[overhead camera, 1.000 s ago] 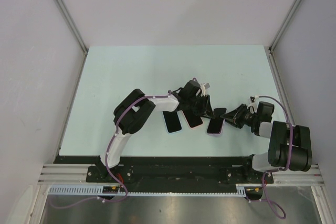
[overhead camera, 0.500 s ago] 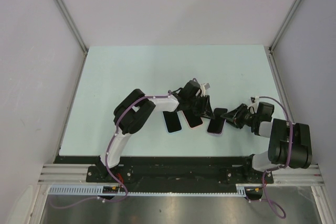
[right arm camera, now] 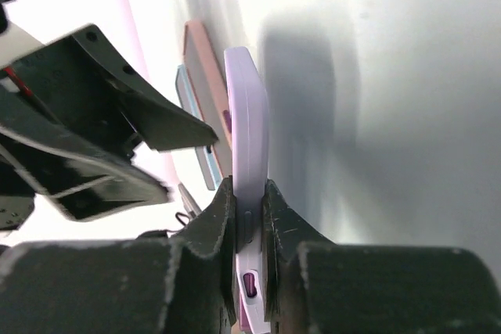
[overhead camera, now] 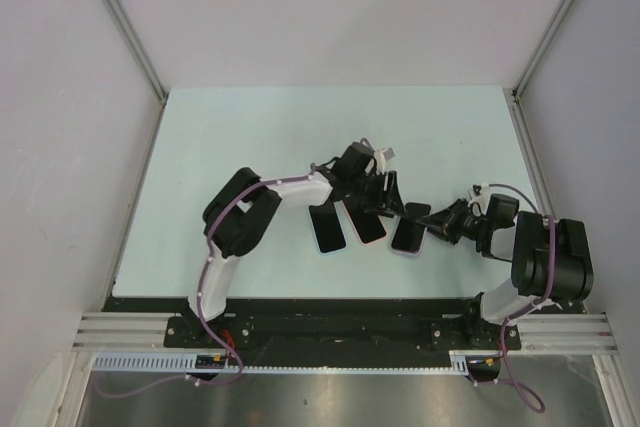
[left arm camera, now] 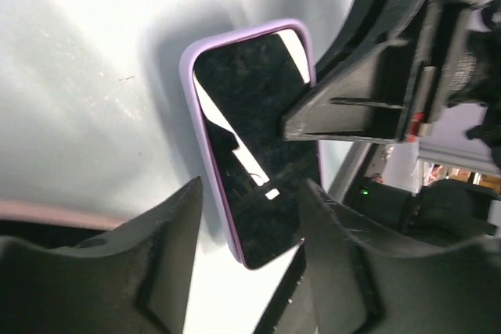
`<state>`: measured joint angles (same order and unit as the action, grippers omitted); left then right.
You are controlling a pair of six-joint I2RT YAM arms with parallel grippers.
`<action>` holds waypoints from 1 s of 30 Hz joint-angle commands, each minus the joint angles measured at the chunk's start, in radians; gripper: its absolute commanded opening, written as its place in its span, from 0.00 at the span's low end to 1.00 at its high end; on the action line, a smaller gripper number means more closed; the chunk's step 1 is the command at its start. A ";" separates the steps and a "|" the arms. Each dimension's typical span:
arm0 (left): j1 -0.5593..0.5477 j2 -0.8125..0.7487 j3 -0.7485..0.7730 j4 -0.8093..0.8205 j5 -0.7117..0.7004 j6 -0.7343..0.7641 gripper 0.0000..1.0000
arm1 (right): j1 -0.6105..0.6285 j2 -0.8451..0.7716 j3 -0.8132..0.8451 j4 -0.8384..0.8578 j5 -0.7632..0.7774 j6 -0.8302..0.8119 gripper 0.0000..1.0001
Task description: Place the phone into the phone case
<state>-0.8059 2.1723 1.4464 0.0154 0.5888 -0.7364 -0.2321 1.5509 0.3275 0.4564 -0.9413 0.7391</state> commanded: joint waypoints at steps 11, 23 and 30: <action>0.188 -0.497 -0.306 -0.020 0.095 0.132 0.75 | 0.195 -0.003 -0.011 0.945 -0.246 0.644 0.02; 0.165 -0.509 -0.397 0.184 0.269 0.014 0.72 | 0.349 0.043 0.021 1.137 -0.185 0.755 0.03; 0.137 -0.523 -0.428 0.196 0.259 -0.008 0.65 | 0.389 0.012 0.041 1.137 -0.169 0.773 0.05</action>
<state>-0.6453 1.6905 1.0363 0.1585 0.8169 -0.7166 0.1394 1.6169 0.3313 1.2697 -1.1248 1.4719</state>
